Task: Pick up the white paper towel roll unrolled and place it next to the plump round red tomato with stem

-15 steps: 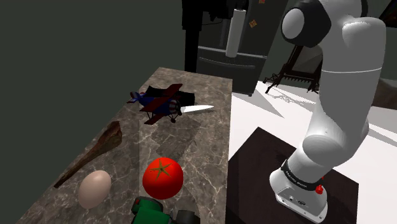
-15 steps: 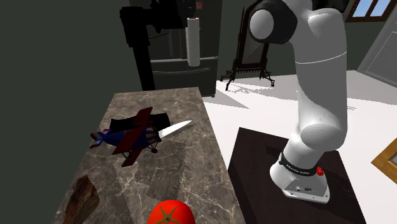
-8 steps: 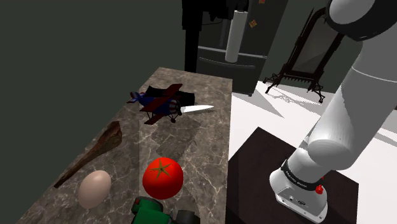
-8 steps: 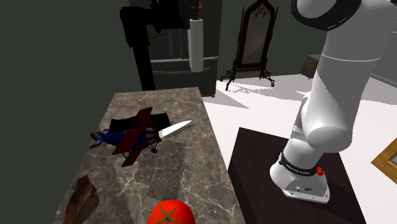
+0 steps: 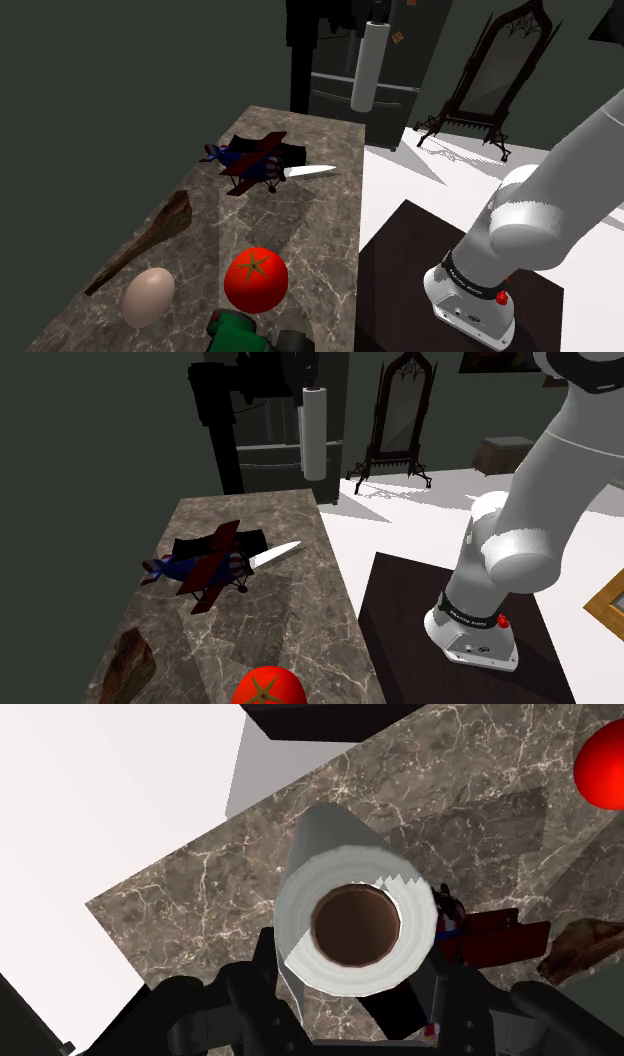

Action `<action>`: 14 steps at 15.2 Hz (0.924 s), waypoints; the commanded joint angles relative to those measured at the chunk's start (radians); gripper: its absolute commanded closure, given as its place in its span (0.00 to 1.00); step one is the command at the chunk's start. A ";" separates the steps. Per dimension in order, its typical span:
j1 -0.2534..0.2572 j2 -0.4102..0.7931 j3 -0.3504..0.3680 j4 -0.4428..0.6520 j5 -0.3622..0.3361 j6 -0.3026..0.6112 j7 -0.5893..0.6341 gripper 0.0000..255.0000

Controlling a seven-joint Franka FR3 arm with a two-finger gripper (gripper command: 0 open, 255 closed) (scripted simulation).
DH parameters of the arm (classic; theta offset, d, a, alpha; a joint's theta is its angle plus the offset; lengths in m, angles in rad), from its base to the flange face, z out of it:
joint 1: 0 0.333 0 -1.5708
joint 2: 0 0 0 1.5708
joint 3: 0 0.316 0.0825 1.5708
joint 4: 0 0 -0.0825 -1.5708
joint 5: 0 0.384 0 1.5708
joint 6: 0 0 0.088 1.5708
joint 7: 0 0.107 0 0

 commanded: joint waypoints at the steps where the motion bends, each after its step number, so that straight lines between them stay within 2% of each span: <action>1: 0.019 -0.059 0.031 -0.063 -0.004 0.004 0.051 1.00; 7: 0.064 -0.188 0.124 -0.192 0.011 -0.001 0.193 1.00; 14: 0.113 -0.294 0.241 -0.283 0.061 -0.017 0.358 1.00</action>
